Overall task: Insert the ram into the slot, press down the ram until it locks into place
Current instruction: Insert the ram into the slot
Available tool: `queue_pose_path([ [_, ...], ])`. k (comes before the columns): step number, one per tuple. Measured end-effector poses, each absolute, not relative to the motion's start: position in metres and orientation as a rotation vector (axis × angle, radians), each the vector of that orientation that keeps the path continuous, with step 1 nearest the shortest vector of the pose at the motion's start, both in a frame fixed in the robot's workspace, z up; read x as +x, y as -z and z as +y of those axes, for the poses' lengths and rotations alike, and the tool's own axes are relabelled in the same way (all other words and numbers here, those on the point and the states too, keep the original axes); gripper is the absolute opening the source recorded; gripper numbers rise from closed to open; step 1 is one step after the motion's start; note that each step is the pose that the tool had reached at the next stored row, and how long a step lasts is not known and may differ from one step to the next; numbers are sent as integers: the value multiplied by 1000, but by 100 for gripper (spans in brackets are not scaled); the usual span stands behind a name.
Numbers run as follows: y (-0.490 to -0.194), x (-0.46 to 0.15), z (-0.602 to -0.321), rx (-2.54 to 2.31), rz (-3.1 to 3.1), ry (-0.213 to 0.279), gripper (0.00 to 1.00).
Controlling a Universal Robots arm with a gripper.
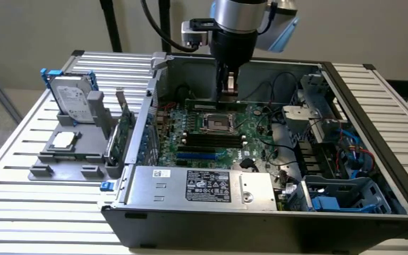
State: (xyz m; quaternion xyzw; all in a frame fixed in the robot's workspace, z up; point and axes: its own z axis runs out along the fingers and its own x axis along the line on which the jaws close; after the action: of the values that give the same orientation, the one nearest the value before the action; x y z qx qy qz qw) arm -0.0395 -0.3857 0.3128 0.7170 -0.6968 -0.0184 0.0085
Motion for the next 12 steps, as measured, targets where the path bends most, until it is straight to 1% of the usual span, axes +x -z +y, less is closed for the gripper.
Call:
queue_pose_path([
  [12, -291, -35, -387, 2236, -2174, 49, 14],
])
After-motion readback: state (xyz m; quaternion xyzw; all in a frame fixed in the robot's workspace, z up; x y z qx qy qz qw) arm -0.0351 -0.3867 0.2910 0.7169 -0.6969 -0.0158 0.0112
